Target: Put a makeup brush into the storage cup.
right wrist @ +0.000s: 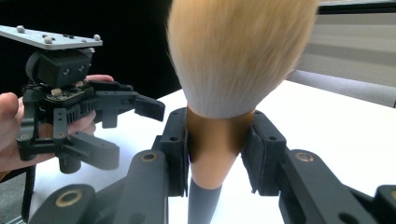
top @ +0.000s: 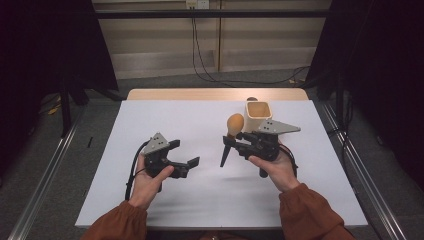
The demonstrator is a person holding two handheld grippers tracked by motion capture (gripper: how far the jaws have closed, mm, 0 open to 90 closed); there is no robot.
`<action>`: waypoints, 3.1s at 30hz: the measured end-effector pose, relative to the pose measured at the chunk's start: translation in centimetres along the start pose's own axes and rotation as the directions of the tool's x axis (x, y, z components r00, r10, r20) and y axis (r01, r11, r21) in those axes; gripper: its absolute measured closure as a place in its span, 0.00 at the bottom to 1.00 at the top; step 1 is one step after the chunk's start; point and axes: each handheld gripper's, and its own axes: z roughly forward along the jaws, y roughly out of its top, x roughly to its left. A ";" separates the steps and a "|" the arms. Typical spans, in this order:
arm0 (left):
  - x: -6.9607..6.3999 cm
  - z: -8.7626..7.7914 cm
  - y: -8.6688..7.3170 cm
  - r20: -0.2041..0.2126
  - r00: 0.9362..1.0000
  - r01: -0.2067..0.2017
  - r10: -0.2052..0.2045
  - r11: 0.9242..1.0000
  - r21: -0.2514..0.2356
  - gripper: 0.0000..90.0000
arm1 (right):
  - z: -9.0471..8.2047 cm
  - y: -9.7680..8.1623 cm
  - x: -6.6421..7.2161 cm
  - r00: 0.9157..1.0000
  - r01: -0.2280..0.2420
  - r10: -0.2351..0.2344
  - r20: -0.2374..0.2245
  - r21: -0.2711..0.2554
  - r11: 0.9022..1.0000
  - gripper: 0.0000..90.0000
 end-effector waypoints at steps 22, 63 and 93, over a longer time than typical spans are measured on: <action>0.8 -4.3 -1.4 -0.099 0.995 -0.011 0.009 1.000 -0.015 0.04 | -2.4 0.1 -2.3 0.996 -0.008 0.009 0.093 -0.008 1.000 0.72; 2.5 -9.8 -4.3 -0.204 0.977 0.043 -0.068 0.991 -0.124 0.04 | -4.6 4.5 -7.0 0.972 0.005 0.012 0.235 -0.071 0.997 0.72; 2.8 -9.7 -4.6 -0.213 0.975 0.043 -0.064 0.994 -0.101 0.04 | -2.7 8.1 -11.0 0.932 0.025 0.000 0.363 -0.065 0.998 0.71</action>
